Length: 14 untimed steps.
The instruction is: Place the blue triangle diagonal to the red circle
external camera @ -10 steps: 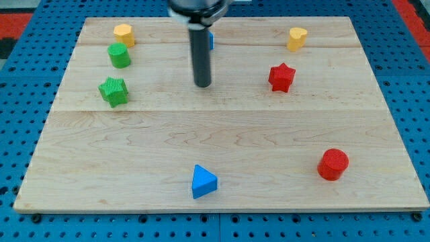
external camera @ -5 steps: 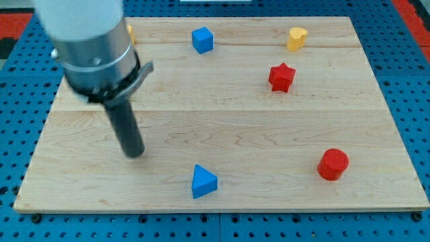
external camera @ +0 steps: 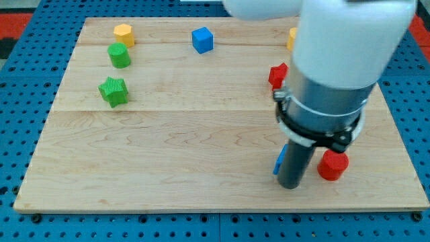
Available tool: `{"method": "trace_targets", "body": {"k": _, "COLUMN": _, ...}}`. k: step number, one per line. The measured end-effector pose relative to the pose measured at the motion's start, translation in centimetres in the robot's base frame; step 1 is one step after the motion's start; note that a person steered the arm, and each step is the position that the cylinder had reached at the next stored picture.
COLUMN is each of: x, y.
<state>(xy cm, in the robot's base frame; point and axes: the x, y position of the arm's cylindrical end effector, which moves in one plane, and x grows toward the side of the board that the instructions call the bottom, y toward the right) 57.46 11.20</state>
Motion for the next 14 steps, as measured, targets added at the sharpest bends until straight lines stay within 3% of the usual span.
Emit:
{"method": "trace_targets", "body": {"k": 1, "x": -4.2, "y": 0.8}}
{"method": "trace_targets", "body": {"k": 2, "x": -9.4, "y": -2.0}}
{"method": "trace_targets", "body": {"k": 3, "x": -10.1, "y": -3.8}}
{"method": "trace_targets", "body": {"k": 4, "x": -11.7, "y": -10.8}}
{"method": "trace_targets", "body": {"k": 5, "x": -14.7, "y": -14.1}}
{"method": "trace_targets", "body": {"k": 7, "x": -14.4, "y": -4.5}}
{"method": "trace_targets", "body": {"k": 8, "x": -13.9, "y": -7.4}}
{"method": "trace_targets", "body": {"k": 10, "x": -7.8, "y": -9.0}}
{"method": "trace_targets", "body": {"k": 12, "x": -9.4, "y": 5.8}}
{"method": "trace_targets", "body": {"k": 14, "x": -20.0, "y": 14.5}}
